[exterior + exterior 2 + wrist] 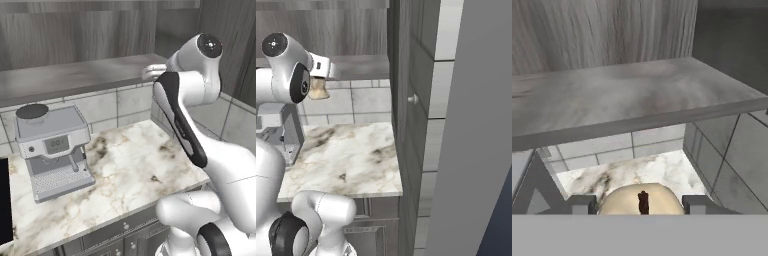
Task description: Get the candle and the beer from the cabinet and move them to the dining counter.
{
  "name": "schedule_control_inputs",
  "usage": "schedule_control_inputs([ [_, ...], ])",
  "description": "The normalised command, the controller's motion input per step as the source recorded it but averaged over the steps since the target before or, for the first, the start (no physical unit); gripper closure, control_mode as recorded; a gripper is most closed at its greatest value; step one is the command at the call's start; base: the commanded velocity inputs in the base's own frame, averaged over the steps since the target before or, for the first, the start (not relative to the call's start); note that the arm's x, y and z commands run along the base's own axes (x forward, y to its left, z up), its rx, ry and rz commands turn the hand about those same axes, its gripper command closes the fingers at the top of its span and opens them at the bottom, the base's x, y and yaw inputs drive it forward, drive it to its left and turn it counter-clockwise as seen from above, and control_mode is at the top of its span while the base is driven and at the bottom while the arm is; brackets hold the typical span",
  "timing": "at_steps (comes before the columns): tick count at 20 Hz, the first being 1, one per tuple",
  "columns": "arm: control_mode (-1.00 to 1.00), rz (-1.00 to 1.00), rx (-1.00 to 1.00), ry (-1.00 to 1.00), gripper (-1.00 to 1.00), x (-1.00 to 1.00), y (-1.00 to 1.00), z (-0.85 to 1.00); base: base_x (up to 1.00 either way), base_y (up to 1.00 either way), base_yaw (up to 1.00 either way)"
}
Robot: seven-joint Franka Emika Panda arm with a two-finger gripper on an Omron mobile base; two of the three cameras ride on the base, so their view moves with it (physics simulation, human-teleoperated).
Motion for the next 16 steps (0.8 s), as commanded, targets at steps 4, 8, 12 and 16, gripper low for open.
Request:
schedule_control_inputs([
  [4, -1.00, 0.04, 0.00, 0.05, 1.00, -0.82, 0.00, -0.31, 0.00, 0.00, 0.00],
  [8, -1.00, 0.04, 0.00, 0.00, 1.00, -0.52, 0.00, -0.48, 0.00, 0.00, 0.00],
  [12, -1.00, 0.03, 0.00, 0.00, 1.00, -0.33, 0.08, -0.38, 0.00, 0.00, 0.00],
  [16, -1.00, 0.04, 0.00, 0.00, 1.00, -0.04, 0.10, 0.00, 0.00, 0.00, 0.00],
])
